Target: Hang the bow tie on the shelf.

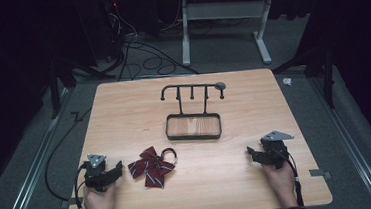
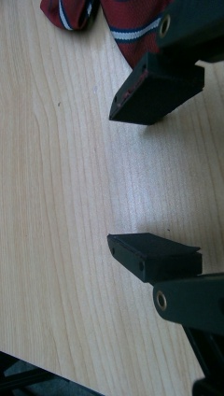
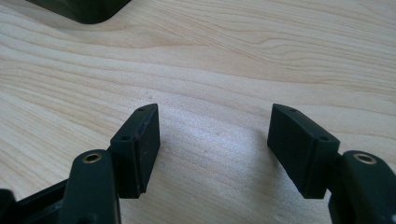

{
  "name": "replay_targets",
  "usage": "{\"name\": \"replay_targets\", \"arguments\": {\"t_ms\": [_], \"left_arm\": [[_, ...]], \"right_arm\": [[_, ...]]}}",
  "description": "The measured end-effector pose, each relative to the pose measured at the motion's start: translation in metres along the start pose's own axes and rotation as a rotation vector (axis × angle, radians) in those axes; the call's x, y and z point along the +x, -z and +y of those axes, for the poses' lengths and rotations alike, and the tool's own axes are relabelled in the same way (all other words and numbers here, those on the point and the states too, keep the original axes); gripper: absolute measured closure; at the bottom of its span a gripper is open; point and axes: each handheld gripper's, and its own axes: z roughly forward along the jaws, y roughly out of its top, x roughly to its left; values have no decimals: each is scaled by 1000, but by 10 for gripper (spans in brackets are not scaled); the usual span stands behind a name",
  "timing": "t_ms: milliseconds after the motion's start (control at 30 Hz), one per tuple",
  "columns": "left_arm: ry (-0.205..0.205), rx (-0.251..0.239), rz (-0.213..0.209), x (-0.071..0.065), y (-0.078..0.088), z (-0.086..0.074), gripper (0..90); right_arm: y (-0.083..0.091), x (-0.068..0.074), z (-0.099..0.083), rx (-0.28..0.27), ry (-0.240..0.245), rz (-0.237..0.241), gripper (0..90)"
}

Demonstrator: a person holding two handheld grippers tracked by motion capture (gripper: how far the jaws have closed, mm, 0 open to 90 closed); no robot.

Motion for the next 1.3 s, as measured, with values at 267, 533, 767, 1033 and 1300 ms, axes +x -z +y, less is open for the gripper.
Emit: {"name": "replay_targets", "arguments": {"t_ms": [267,533,767,1033,1300], "left_arm": [[1,0,-1,0,0,0,347],[3,-3,1,1,0,0,363],[3,-1,2,2,0,1,376],[24,-1,-8,5,0,2,398],[19,-12,-15,3,6,4,414]], "right_arm": [[0,0,0,1,-3,-4,356],[0,0,0,0,-3,-4,356],[1,0,0,2,-4,-4,355],[0,0,0,-1,-3,-3,354],[0,0,0,-2,-2,-3,353]]}}
